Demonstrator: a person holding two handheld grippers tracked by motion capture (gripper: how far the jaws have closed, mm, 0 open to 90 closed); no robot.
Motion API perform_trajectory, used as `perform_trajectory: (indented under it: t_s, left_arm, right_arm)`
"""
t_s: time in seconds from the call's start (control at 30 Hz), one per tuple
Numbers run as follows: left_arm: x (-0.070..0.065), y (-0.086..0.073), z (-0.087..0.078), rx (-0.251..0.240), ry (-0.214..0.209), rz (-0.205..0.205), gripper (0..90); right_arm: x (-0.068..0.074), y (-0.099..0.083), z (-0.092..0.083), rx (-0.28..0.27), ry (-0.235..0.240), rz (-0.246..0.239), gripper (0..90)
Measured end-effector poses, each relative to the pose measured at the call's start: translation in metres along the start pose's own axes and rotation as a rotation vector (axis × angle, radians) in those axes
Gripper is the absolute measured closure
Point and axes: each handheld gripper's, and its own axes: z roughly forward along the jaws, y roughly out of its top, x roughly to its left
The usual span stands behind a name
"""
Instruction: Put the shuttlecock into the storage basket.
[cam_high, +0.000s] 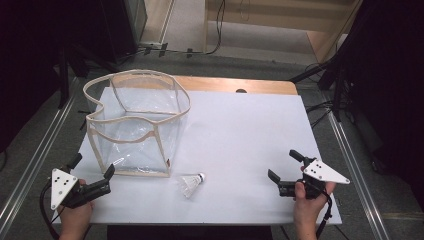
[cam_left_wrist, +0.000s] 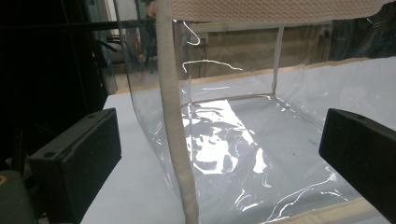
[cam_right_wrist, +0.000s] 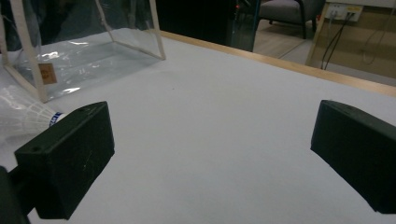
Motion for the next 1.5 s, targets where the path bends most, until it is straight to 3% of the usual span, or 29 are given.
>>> perform_trajectory:
  t_s: [0.23,0.67,0.73,0.97,1.0,1.03,1.07,1.1,1.4,1.5]
  left_arm:
    - [0.000,0.000,0.000,0.001,-0.001,0.003,0.0]
    - [0.000,0.000,0.000,0.001,-0.008,0.002,0.0]
    - [0.000,0.000,0.000,0.001,-0.009,0.002,0.0]
    - [0.000,0.000,0.000,0.001,-0.011,0.002,0.0]
    - [0.000,0.000,0.000,0.001,-0.011,0.002,0.0]
    - [-0.001,0.000,0.000,0.001,-0.011,0.002,0.0]
    - [-0.001,0.000,0.000,0.001,-0.011,0.002,0.0]
    - [-0.001,0.000,0.000,0.001,-0.011,0.002,0.0]
    - [0.000,0.000,0.000,0.002,-0.012,0.002,0.0]
    - [0.000,0.000,0.000,0.002,-0.013,0.000,0.0]
  right_arm:
    - [0.015,0.012,0.011,0.019,0.073,-0.035,0.0]
    - [0.041,0.025,0.028,0.039,0.175,-0.055,0.0]
    - [0.044,0.027,0.030,0.034,0.179,-0.063,7.6]
    - [0.055,0.028,0.039,0.044,0.218,-0.072,12.5]
    - [0.059,0.028,0.042,0.055,0.247,-0.076,14.6]
    - [0.061,0.028,0.044,0.057,0.249,-0.079,20.6]
    - [0.061,0.028,0.044,0.057,0.249,-0.079,20.6]
    - [0.064,0.028,0.047,0.066,0.278,-0.081,29.4]
    - [0.080,0.026,0.065,0.141,0.357,-0.114,52.5]
    - [0.087,0.025,0.071,0.175,0.380,-0.145,59.5]
